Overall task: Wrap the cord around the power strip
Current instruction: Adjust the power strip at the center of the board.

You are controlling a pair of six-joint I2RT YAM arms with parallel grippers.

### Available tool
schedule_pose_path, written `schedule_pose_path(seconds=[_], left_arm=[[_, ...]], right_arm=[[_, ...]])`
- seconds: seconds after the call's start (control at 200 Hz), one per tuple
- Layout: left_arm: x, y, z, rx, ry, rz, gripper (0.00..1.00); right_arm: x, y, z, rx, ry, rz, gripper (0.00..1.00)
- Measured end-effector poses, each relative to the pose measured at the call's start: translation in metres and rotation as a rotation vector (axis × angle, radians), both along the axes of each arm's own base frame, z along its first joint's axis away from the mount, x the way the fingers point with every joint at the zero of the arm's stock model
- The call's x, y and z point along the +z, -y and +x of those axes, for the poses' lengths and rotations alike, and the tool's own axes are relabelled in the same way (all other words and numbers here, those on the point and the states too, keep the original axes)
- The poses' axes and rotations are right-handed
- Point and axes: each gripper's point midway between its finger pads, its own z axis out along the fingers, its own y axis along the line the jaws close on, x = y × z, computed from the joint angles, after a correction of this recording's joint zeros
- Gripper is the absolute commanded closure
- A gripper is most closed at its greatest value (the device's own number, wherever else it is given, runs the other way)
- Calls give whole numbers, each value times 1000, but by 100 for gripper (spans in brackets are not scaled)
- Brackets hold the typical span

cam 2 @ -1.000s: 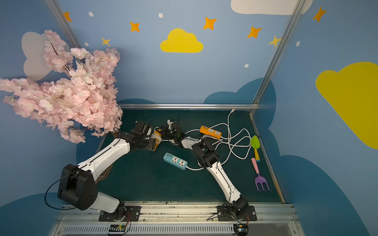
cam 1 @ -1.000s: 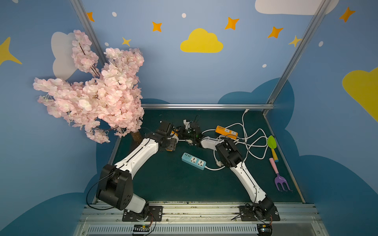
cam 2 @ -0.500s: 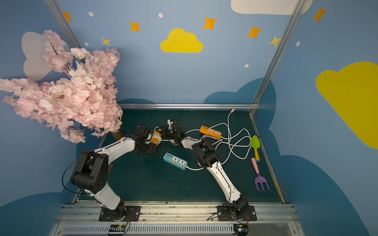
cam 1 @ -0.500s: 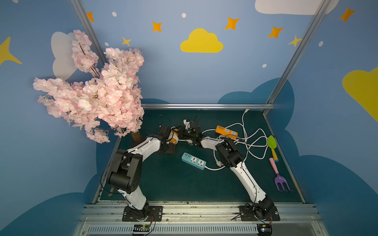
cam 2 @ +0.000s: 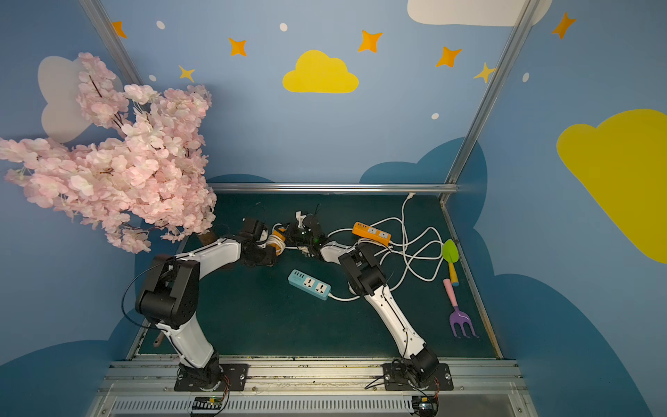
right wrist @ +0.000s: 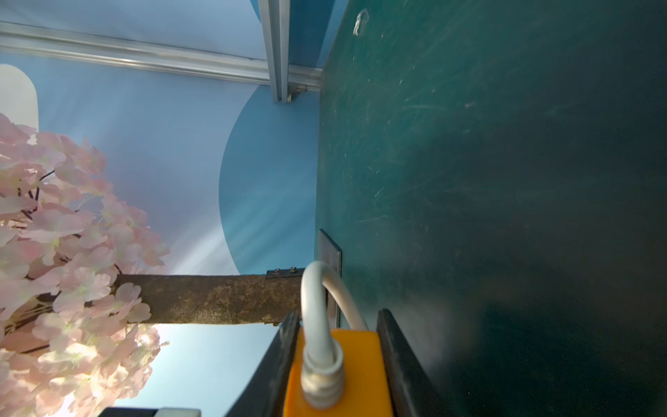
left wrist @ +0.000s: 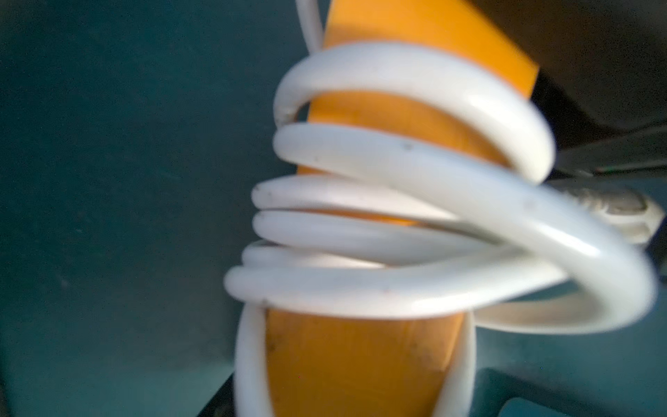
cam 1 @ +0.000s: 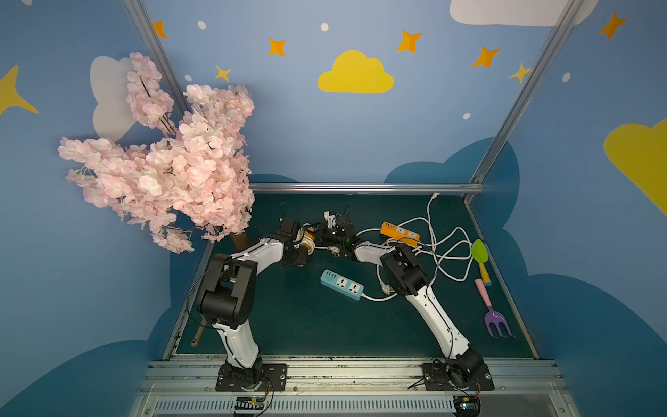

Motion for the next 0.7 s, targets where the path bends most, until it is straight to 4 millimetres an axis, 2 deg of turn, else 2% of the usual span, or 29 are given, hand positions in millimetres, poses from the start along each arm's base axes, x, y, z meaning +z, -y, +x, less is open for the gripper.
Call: schedule_pose_path(seconds=[0.04,0.085,0.2,0.325,0.385,0.511,0.701], left_arm=[[0,4,-1,-17,-7,-12,65],[-1,8,-1,-29,-13,-15,73],[0,6,-2,-26,-25,-8,84],[0,-3,-4,-12,-43,45,88],[-2,-9,-8,-3,-57,80,88],[-5,-25,-15,20,-84,165,88],[-11,-46,-28,27,-125,281,86]], right_arm=[[1,0,1,0,0,0,65],[1,0,1,1,-1,-1,62],[0,1,1,6,-4,-2,48],[-1,9,6,1,-10,-13,24],[8,13,7,3,16,-28,18],[28,40,16,-27,41,-81,17],[79,87,37,-93,117,-88,17]])
